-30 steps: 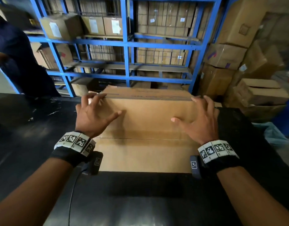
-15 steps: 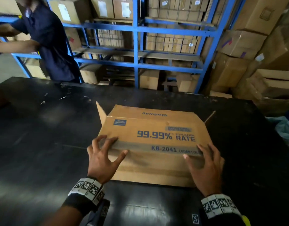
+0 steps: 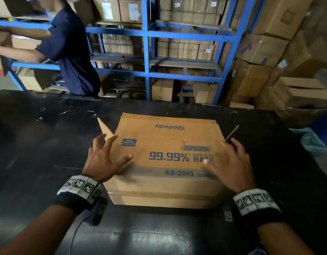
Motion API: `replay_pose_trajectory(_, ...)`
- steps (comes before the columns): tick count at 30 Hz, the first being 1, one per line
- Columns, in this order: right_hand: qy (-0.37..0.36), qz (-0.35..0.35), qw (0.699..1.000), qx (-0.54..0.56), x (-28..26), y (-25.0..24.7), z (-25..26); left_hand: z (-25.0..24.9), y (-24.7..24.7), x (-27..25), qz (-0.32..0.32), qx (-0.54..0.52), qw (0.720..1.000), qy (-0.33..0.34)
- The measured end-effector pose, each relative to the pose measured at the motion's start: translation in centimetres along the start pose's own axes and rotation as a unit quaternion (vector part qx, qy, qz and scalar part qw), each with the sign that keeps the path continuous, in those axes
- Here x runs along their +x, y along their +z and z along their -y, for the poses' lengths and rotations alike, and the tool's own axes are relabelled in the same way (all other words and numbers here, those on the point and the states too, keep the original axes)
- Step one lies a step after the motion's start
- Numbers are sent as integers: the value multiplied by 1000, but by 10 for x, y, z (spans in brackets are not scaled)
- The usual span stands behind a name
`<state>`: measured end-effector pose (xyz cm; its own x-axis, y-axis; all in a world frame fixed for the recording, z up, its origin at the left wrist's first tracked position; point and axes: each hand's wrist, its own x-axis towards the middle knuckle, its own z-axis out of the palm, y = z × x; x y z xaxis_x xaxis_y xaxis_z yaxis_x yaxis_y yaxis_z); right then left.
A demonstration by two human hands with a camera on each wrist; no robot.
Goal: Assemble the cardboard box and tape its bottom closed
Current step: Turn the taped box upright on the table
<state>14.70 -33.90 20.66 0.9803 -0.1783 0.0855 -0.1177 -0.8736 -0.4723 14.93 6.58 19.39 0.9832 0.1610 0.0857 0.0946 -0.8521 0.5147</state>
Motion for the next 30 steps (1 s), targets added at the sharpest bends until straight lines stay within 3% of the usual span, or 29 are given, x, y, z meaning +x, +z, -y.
replay_pose_trajectory(7,18,166,982,-87,73,2,17,-19,-4,71,165,83,982,-39)
replay_pose_trajectory(11,39,213,974,-69,90,15,11,-23,6,86,230,86,967,-66)
replay_pose_trajectory(21,54,197,978,-43,88,17,9,-28,5,87,228,96,967,-66)
replay_pose_trajectory(27,23,143,989,1,77,6,3,-28,1,79,169,34,984,-39)
replay_pose_trajectory(30,7,89,996,22,75,-4,7,-32,1,80,107,5,994,1)
